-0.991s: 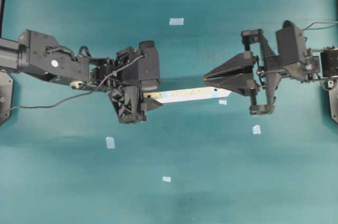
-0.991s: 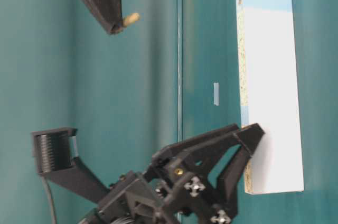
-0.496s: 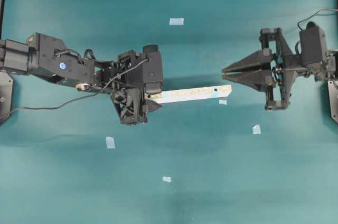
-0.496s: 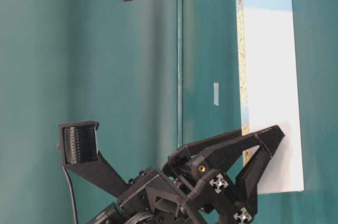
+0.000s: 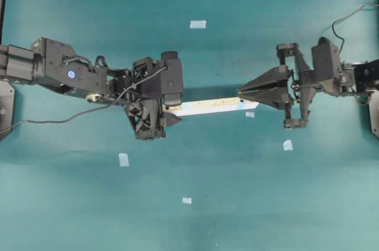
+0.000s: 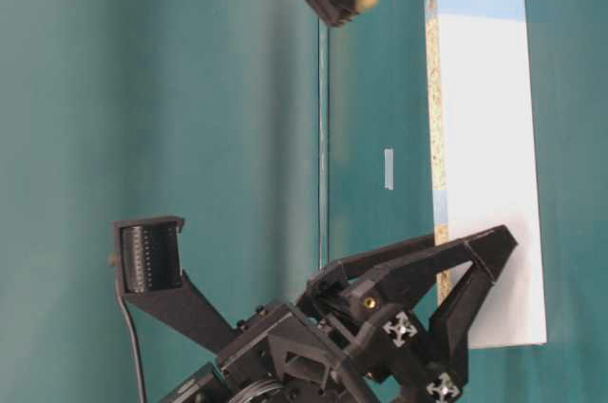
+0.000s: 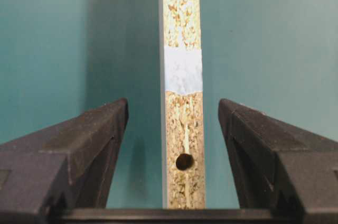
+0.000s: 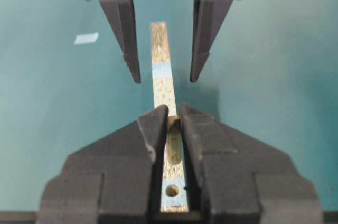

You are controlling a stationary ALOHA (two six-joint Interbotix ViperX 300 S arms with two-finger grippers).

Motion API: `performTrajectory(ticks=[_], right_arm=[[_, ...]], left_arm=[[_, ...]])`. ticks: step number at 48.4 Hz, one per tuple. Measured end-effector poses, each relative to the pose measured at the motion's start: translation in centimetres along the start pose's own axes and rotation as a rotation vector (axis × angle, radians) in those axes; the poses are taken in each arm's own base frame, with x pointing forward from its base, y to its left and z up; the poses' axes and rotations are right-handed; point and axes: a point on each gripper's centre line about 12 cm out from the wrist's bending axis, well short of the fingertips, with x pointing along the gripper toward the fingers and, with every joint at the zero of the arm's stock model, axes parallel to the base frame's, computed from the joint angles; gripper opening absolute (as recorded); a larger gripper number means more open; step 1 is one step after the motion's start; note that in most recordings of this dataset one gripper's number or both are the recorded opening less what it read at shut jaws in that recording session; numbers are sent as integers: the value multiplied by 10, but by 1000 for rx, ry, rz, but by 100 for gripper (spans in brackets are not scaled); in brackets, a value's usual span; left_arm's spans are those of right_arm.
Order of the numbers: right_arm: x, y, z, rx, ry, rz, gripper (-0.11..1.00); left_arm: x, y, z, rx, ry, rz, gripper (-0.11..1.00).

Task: Move the wooden board into place and insert the rod into its hole.

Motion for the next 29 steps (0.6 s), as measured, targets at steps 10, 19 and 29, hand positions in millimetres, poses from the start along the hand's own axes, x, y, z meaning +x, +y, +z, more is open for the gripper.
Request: performTrajectory(ticks=[10,19,29], right_arm=[[6,-3,-7,1,1,3,11],[6,-4,-12,-9,15,-1,11],[6,-4,-14,-11,21,-1,11]], left_arm=[[7,0,-6,-2,23,2,59],[8,1,-7,0,28,2,57],[8,1,-7,-1,27,3,33]])
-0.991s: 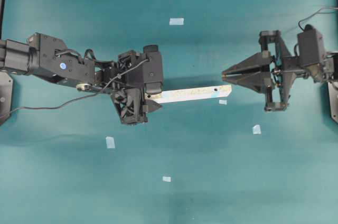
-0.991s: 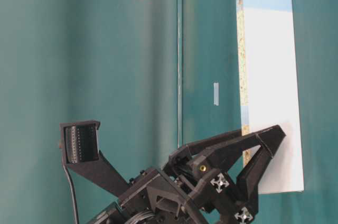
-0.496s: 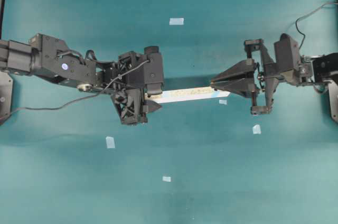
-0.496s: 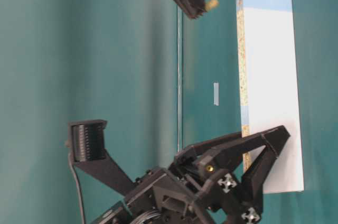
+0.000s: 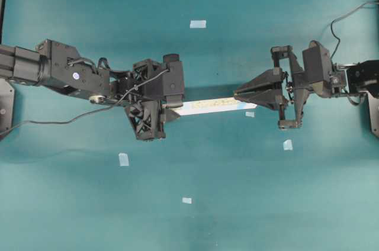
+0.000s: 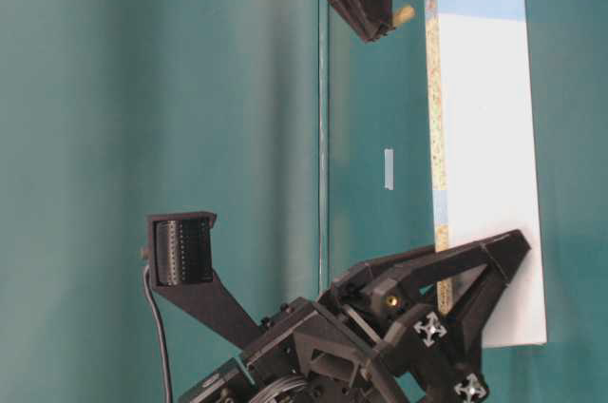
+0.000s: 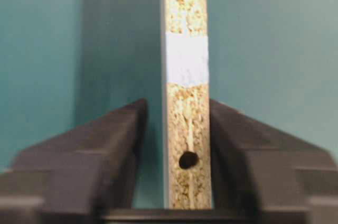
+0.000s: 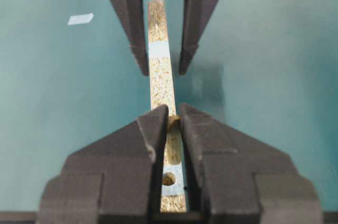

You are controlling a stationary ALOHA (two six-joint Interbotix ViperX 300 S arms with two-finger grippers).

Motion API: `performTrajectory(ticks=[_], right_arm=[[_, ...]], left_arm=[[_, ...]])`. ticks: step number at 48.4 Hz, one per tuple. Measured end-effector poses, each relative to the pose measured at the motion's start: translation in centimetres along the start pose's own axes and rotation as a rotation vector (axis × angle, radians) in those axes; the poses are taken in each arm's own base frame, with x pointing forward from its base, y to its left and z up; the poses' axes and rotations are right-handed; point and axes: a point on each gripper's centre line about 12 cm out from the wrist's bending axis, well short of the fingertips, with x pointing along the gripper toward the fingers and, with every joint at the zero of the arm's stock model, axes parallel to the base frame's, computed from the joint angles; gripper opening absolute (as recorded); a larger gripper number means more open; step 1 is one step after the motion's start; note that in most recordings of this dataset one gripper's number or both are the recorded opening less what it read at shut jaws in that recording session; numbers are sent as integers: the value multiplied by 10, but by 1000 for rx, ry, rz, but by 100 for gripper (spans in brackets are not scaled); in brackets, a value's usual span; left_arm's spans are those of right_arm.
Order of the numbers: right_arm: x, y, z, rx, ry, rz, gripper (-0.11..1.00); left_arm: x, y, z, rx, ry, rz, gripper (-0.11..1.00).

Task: Move the wooden board into place and insert the rod into its hole.

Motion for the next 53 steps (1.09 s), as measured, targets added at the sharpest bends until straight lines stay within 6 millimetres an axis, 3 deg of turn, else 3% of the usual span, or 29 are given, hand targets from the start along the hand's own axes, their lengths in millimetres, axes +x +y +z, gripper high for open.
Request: performTrajectory(ticks=[4,53], right_arm=[[0,0,-1,-1,3,-1,11],[2,-2,-8,0,25,-4,11]], left_arm=[[0,-1,0,2,0,-2,21],[0,-1,1,1,2,-1,21]])
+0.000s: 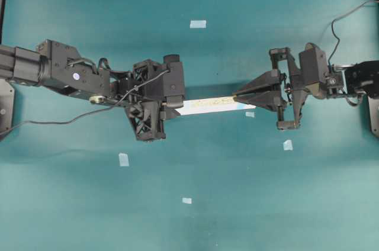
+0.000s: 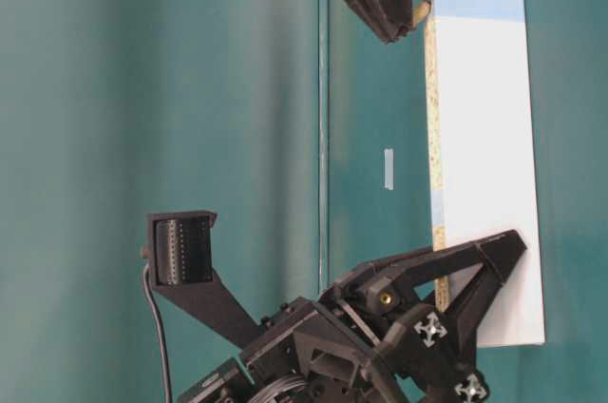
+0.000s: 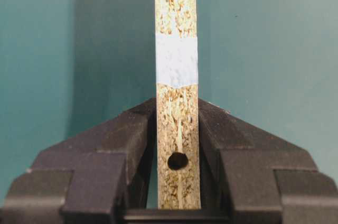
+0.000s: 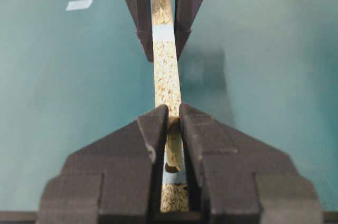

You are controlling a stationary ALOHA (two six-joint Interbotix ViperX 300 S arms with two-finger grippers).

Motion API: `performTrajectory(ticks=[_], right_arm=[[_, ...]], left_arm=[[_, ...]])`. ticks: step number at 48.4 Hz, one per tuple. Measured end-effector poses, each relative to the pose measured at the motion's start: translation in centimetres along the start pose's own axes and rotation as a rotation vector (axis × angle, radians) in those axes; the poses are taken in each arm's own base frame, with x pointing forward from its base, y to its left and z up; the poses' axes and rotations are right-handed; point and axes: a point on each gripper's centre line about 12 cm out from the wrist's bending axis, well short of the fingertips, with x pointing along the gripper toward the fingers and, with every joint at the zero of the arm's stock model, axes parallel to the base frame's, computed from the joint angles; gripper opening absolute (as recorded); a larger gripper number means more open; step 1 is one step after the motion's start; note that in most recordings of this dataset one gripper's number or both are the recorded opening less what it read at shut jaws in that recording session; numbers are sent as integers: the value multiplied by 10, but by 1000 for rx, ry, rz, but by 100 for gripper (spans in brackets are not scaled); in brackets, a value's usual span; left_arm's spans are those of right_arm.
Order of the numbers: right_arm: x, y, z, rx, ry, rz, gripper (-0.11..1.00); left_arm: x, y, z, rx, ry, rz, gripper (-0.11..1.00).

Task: Move the wooden board into place and insert the rod into its hole.

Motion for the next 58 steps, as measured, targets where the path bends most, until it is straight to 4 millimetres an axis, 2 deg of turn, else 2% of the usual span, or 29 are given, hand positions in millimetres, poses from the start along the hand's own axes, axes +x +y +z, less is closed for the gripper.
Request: performTrajectory(ticks=[58], right_arm=[[-12,-1,-18,-9,79,-15,11]], left_arm=[[0,-1,-1,1,5,-1,21]])
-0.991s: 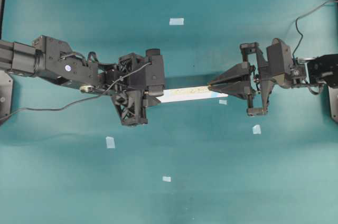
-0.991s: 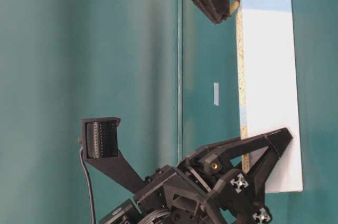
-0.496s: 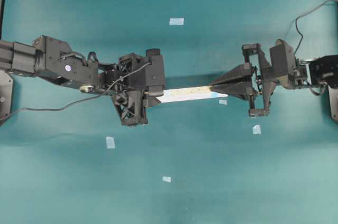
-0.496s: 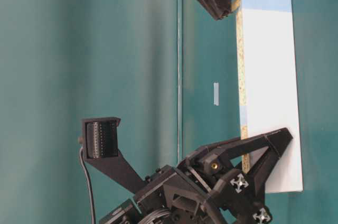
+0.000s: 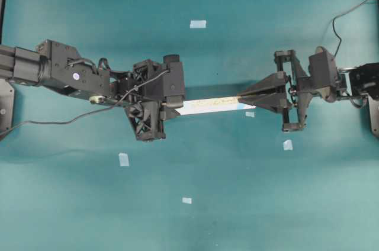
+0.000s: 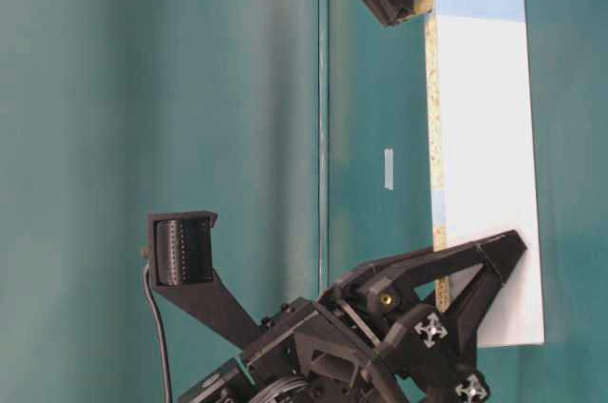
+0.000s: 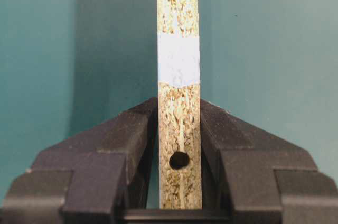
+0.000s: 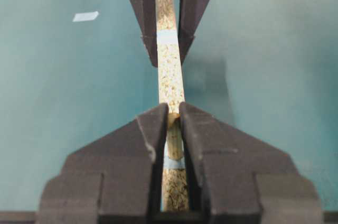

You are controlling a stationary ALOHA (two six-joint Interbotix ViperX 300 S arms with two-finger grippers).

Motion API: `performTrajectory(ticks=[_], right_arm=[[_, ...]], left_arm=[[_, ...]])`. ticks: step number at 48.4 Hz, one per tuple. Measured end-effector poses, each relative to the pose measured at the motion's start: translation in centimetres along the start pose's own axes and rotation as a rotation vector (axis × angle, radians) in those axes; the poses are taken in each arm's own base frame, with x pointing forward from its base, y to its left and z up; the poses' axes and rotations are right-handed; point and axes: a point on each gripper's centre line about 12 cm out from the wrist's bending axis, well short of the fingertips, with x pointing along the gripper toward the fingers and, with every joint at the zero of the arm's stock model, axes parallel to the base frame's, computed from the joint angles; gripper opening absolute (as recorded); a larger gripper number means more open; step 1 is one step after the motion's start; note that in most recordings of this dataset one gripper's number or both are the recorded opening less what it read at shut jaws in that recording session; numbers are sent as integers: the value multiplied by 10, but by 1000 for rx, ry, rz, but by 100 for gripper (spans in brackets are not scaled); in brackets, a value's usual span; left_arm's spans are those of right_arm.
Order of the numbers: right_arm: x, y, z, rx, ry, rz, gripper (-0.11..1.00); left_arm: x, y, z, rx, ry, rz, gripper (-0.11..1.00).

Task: Move the wooden board into place and insert the rod into its hole.

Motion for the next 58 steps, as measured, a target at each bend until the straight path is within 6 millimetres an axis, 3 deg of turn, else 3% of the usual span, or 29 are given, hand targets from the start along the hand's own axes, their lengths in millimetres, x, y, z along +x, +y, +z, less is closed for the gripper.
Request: performTrajectory(ticks=[33,58], right_arm=[[-4,-1,-12,-3,106,-23,11],[1,0,0,-38,220,-56,11]], left_arm=[[0,1,-1,-1,15,1,21],[-1,0,-1,-1,17,1,21]])
